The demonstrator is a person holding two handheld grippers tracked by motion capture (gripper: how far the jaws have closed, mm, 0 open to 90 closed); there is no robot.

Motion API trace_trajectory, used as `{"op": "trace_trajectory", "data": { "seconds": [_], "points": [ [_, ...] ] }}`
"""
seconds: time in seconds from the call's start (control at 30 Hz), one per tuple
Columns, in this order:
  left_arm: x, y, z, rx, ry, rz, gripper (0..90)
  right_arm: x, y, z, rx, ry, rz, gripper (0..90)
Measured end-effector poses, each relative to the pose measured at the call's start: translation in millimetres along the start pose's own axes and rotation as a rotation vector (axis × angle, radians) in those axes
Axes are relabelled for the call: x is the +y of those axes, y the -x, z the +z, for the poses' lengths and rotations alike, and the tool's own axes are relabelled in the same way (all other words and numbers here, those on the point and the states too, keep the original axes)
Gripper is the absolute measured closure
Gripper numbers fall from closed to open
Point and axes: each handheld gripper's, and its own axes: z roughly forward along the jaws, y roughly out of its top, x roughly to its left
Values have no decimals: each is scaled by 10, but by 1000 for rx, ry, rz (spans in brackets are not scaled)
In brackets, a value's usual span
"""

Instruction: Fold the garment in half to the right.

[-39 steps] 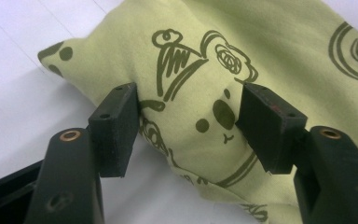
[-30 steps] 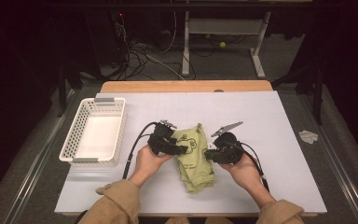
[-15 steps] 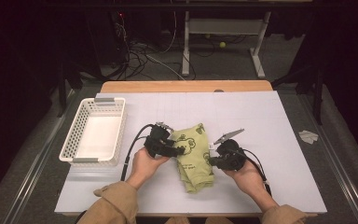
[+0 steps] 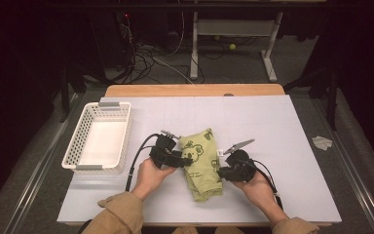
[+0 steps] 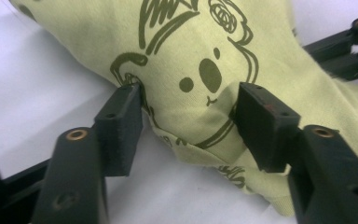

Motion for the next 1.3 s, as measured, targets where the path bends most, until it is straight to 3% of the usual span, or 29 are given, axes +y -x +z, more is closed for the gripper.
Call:
{"op": "trace_trajectory", "data": {
  "seconds": [0.07, 0.27, 0.5, 0.57, 0.73, 0.83, 0.97, 1.1, 1.3],
  "points": [
    [0, 8, 16, -6, -1, 10, 450, -18, -21, 59, 7, -19, -8, 790],
    [64, 7, -7, -13, 16, 48, 655, 19, -57, 101, 13, -8, -9, 836],
    [206, -103, -87, 24, 39, 79, 696, 67, -65, 136, 22, 15, -6, 851],
    [206, -177, -66, -2, 31, 57, 681, 74, -84, 152, 20, 13, -18, 858],
    [150, -116, -116, 62, 40, 85, 493, 59, -72, 104, 14, 2, -27, 864],
    [113, -26, -157, 96, 43, 107, 420, 70, -16, 28, -4, 30, -13, 863],
    [54, 90, -157, 126, 30, 138, 403, 136, 14, -123, -29, 101, 6, 851],
    [5, 134, -102, 137, -2, 142, 375, 216, -78, -207, -37, 138, -27, 842],
    [-95, 163, -73, 141, -13, 136, 360, 221, -194, -38, -29, 75, -69, 823]
  ]
}}
